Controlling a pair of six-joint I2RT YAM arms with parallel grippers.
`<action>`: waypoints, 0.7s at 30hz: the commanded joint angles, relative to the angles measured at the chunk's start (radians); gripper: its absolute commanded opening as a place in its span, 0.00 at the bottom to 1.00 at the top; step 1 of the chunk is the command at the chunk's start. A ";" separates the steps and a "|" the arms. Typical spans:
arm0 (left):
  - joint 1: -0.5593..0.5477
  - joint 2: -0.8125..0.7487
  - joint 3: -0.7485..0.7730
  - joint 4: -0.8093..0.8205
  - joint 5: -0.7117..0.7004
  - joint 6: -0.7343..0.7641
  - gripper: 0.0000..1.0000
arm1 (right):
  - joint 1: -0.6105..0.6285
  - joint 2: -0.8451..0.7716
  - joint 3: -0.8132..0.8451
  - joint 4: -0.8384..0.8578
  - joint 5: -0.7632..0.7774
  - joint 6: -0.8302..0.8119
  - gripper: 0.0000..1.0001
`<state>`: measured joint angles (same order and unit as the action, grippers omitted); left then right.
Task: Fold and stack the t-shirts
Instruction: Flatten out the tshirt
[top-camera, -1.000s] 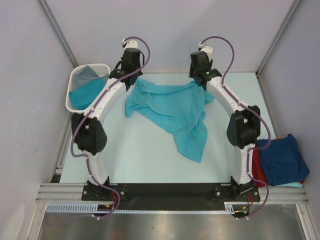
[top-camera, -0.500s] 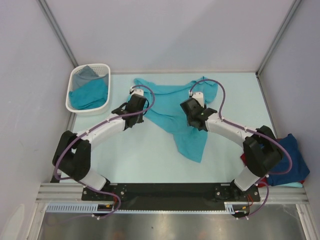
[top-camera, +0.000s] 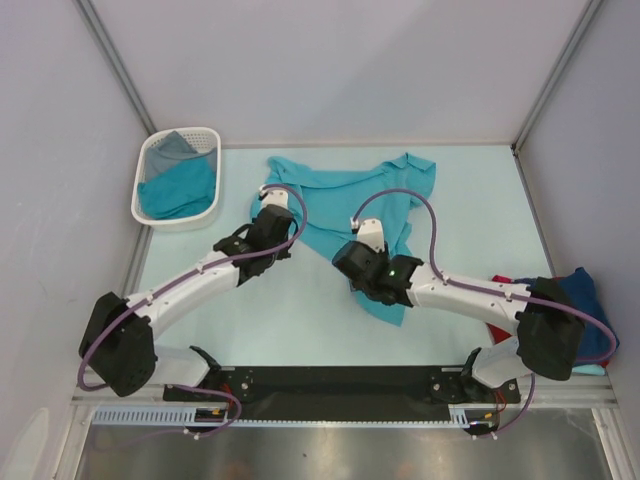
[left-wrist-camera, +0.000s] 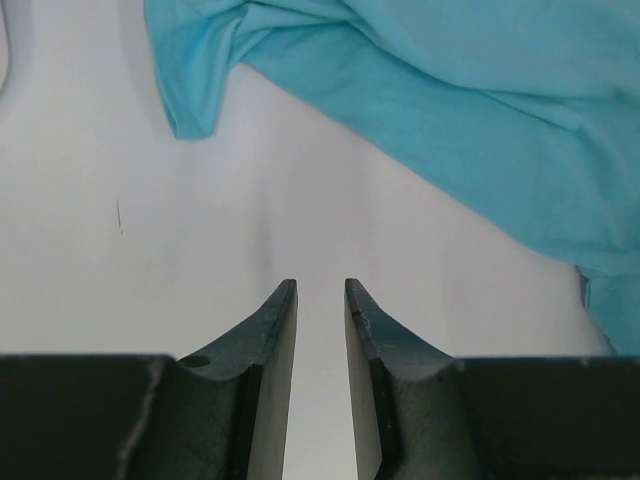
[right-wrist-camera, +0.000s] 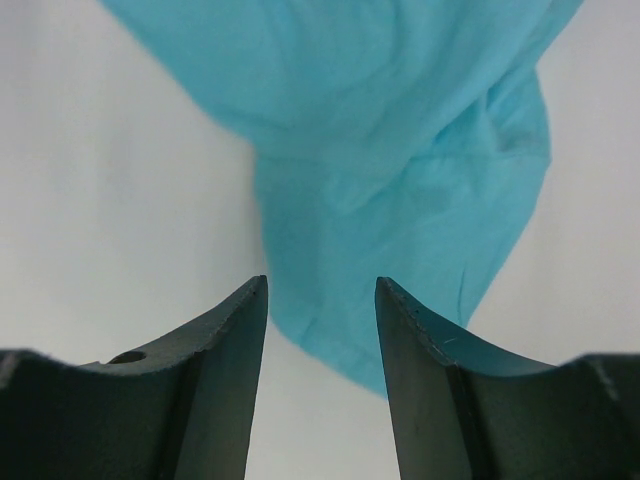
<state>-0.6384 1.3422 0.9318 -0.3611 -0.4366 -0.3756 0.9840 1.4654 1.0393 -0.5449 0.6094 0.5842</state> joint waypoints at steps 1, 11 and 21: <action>-0.029 -0.067 -0.050 -0.010 -0.031 -0.037 0.30 | 0.082 -0.077 -0.057 -0.110 0.073 0.178 0.52; -0.032 -0.067 -0.050 -0.048 -0.030 -0.063 0.30 | 0.147 -0.117 -0.245 -0.118 0.053 0.327 0.50; -0.033 -0.074 -0.051 -0.065 -0.025 -0.071 0.30 | 0.203 -0.056 -0.251 -0.058 0.032 0.358 0.48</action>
<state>-0.6666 1.2922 0.8581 -0.4229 -0.4500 -0.4221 1.1492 1.3911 0.7509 -0.6430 0.6189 0.8925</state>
